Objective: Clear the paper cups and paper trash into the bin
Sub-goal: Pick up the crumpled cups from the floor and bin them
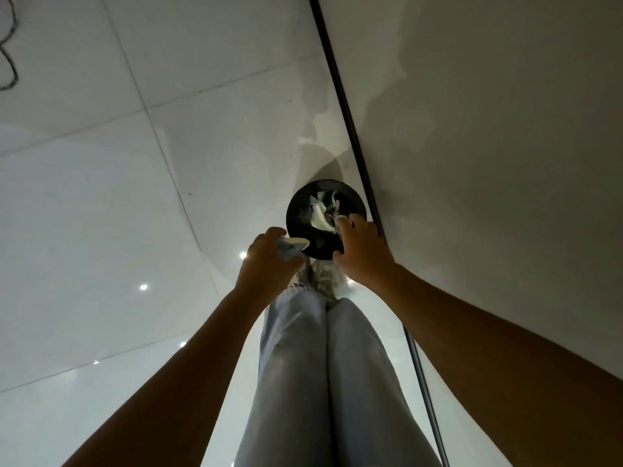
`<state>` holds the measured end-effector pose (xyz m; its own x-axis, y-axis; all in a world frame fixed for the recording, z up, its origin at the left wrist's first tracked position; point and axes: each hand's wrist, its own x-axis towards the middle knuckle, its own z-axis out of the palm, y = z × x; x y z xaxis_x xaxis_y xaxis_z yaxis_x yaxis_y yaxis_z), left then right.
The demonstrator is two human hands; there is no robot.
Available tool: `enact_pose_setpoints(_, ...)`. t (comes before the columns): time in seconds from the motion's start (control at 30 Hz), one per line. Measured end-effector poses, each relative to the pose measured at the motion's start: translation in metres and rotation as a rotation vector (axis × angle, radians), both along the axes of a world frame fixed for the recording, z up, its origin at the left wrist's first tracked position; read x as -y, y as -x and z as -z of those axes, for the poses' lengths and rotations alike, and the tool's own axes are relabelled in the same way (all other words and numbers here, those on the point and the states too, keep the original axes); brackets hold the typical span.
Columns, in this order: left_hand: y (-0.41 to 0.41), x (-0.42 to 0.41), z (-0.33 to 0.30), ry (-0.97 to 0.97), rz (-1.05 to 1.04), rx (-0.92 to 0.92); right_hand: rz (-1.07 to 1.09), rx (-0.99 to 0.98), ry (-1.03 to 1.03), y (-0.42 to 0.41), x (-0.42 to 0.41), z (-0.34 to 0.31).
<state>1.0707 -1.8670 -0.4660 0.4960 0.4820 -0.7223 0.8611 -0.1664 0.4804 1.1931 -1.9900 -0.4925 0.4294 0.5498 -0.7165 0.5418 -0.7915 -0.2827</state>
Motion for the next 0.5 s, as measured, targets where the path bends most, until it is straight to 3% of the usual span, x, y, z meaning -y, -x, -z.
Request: enact_pose_setpoints(0.5, -0.07, 0.014, 0.022, 0.115, 0.247, -0.106, 0.18, -0.005, -0.03, -0.023, 0.032, -0.018)
